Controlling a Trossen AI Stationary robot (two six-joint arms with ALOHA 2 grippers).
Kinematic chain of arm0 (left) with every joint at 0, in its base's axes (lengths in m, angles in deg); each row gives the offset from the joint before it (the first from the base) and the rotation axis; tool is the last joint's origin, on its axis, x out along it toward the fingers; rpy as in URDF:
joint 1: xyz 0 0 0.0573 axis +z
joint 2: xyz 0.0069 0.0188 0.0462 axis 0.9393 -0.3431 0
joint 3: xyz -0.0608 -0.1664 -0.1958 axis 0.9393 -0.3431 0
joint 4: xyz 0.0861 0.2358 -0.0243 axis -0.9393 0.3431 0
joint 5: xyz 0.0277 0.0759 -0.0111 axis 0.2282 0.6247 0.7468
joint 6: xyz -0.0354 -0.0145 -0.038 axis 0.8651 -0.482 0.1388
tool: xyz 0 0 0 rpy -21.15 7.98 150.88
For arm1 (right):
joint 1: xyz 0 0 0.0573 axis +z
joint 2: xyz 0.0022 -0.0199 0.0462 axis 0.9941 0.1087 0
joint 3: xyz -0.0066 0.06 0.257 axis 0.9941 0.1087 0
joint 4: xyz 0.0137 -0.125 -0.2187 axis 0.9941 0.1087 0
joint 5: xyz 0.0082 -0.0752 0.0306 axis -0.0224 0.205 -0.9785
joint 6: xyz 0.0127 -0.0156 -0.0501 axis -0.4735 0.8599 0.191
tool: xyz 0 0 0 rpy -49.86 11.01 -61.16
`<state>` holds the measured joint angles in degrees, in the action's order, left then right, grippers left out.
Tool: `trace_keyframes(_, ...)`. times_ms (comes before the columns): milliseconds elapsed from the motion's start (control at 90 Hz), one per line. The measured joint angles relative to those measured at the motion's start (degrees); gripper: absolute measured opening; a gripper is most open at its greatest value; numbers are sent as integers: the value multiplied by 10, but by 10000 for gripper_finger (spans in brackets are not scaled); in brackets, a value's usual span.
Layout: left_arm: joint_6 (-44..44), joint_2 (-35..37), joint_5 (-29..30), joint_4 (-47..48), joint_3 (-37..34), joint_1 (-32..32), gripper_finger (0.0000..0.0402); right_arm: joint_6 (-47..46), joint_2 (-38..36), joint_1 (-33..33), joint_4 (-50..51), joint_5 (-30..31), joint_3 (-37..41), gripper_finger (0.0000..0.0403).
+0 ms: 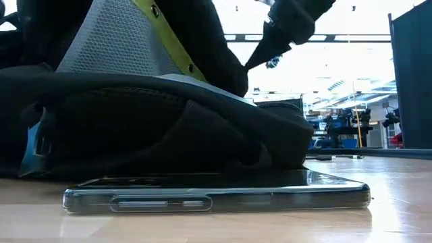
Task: Unpack backpack
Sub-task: Put the zip bag into the backpack
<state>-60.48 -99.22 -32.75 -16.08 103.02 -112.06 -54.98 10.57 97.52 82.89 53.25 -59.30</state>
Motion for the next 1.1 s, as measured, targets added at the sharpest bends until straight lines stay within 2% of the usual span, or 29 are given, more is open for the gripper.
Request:
trace_keyframes(189, 0, 0, -6, 0, 0, 0, 0, 0, 0, 9, 4, -3, 0, 7)
trace_keyframes(367, 0, 0, -6, 0, 0, 0, 0, -9, 0, 46, -7, -3, 0, 46)
trace_keyframes(600, 4, 0, -5, -1, 0, 0, 0, -13, 0, 106, -1, 71, 0, 114)
trace_keyframes(656, 7, 0, -6, -1, 0, 0, 0, -24, 1, 115, 8, 60, 0, 126)
trace_keyframes(778, 9, 0, -5, -1, -1, 0, 0, -91, 1, 131, 29, -6, 1, 141)
trace_keyframes(844, 9, 0, -5, -1, -1, 0, 0, -143, 5, 142, 26, -5, 5, 142)
trace_keyframes(900, 9, 0, -5, -2, -1, 0, 0, -180, 10, 159, 27, 35, 13, 139)
trace_keyframes(1100, 19, 0, -5, -5, -1, 0, 0, -248, 72, 248, 19, 335, 24, 97)
